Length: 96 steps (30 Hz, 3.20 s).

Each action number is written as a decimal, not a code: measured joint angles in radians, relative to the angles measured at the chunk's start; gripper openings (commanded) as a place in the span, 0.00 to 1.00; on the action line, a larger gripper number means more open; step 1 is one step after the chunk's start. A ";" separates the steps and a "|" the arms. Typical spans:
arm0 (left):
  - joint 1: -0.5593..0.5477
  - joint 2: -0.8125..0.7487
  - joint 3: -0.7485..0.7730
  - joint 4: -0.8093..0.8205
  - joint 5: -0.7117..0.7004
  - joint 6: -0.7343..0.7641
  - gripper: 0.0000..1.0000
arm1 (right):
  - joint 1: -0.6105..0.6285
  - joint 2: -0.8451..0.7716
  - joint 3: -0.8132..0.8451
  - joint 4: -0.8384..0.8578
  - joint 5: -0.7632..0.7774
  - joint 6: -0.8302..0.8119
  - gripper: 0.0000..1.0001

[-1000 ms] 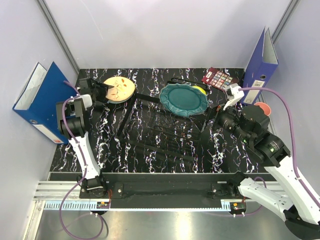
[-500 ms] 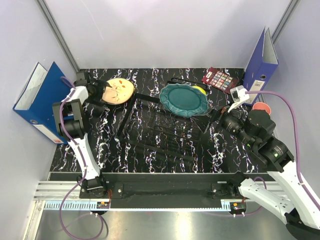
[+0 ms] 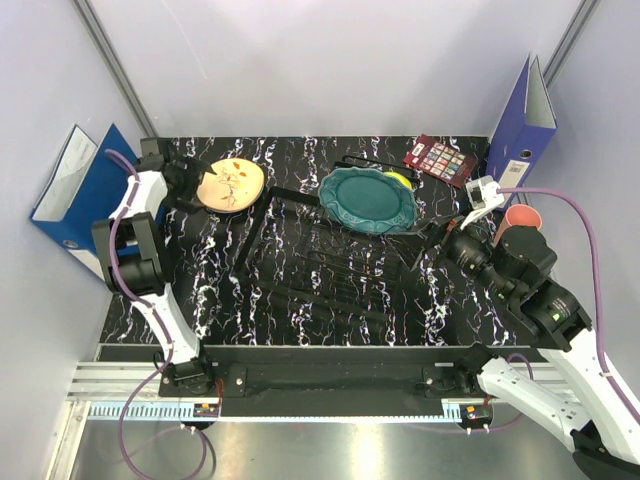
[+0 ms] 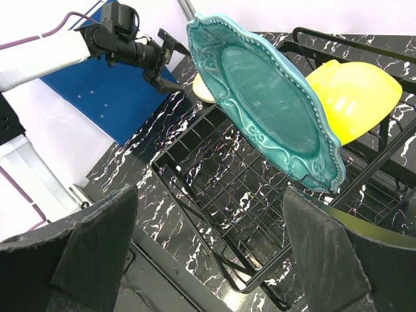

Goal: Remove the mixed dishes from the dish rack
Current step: Place the plate at the center of the board, then pick up the plate from the dish rack.

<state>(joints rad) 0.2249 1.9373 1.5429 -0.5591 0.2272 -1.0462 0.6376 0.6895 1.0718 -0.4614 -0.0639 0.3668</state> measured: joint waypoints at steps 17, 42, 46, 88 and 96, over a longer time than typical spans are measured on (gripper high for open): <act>-0.185 -0.456 -0.151 -0.007 0.003 0.096 0.99 | 0.000 0.089 0.091 -0.023 0.208 -0.180 1.00; -0.404 -1.041 -0.692 0.337 0.008 0.216 0.99 | 0.000 0.285 -0.071 0.314 0.167 -0.539 0.55; -0.404 -1.053 -0.716 0.352 0.013 0.216 0.99 | -0.007 0.296 -0.084 0.343 0.167 -0.557 0.32; -0.404 -1.044 -0.760 0.394 0.034 0.204 0.99 | 0.003 0.309 0.290 0.050 0.089 -0.498 0.00; -0.404 -1.054 -0.685 0.436 0.109 0.196 0.99 | 0.003 0.385 0.538 -0.058 0.055 -0.158 0.00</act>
<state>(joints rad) -0.1787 0.8829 0.8581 -0.1234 0.3363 -0.8497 0.6403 1.0744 1.6096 -0.5190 -0.0090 0.2089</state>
